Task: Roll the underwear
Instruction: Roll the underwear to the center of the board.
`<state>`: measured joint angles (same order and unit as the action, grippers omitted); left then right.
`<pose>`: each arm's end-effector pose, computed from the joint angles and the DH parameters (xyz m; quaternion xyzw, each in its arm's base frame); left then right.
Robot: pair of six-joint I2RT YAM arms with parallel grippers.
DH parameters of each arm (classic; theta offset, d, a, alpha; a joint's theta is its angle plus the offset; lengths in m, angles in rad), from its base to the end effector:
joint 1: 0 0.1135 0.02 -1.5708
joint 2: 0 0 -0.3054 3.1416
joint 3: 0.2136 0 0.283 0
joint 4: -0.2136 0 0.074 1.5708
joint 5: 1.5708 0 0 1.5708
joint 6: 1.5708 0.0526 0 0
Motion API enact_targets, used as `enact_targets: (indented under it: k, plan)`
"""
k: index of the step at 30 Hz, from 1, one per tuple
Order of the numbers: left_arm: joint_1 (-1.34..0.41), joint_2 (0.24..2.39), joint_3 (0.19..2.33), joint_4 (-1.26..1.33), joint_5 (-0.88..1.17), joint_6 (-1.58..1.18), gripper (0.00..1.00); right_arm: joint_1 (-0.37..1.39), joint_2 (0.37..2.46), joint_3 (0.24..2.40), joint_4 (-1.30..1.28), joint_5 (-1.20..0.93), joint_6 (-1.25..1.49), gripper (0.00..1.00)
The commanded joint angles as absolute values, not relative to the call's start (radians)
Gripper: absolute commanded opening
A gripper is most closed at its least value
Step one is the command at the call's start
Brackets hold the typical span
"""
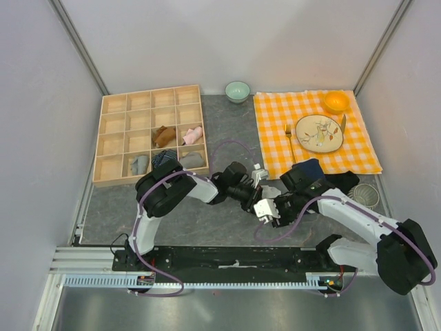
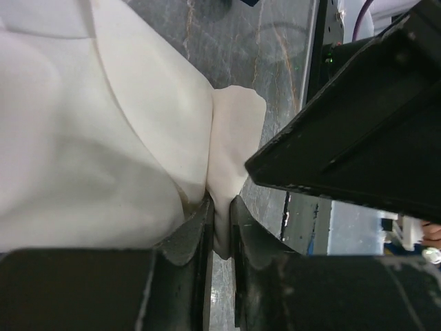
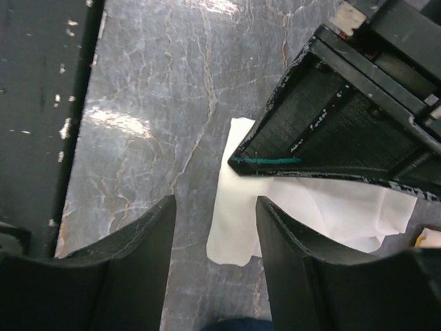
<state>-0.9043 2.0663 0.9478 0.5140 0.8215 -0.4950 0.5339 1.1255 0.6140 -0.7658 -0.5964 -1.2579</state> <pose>0.2358 -0.3621 0.0972 0.3466 0.7572 -0.5448 0.0982 0.1511 0.1236 0.1936 -0.7651 0.5573 0.2223 0.2336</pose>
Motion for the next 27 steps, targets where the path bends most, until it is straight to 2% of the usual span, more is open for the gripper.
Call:
enact_targets:
  k: [1, 6, 8, 13, 15, 18, 20, 22, 25, 27]
  plan:
    - [-0.896, 2.131, 0.928, 0.435, 0.782, -0.598, 0.2, 0.591, 1.161, 0.585, -0.614, -0.457, -1.198, 0.57]
    - [-0.884, 2.106, 0.888, 0.541, 0.758, -0.69, 0.27, 0.618, 1.207, 0.56, -0.591, -0.379, -1.198, 0.55]
    - [-0.87, 2.08, 0.858, 0.633, 0.736, -0.741, 0.29, 0.621, 1.241, 0.558, -0.588, -0.353, -1.193, 0.5]
    - [-0.853, 1.938, 0.73, 0.761, 0.66, -0.759, 0.36, 0.623, 1.293, 0.575, -0.617, -0.368, -1.167, 0.27]
    - [-0.854, 1.861, 0.654, 0.822, 0.606, -0.735, 0.4, 0.623, 1.298, 0.592, -0.641, -0.408, -1.158, 0.22]
    - [-0.857, 1.786, 0.514, 0.972, 0.549, -0.663, 0.46, 0.623, 1.322, 0.638, -0.698, -0.492, -1.143, 0.19]
    - [-0.871, 1.709, 0.38, 1.115, 0.525, -0.582, 0.55, 0.621, 1.342, 0.667, -0.732, -0.541, -1.137, 0.19]
    - [-0.934, 1.634, 0.304, 1.273, 0.491, -0.438, 0.56, 0.623, 1.377, 0.707, -0.782, -0.613, -1.138, 0.18]
    - [-1.07, 1.568, 0.238, 1.255, 0.414, -0.188, 0.6, 0.623, 1.433, 0.756, -0.854, -0.694, -1.155, 0.19]
    - [-1.179, 1.533, 0.245, 1.156, 0.321, -0.015, 0.63, 0.621, 1.478, 0.79, -0.906, -0.73, -1.176, 0.19]
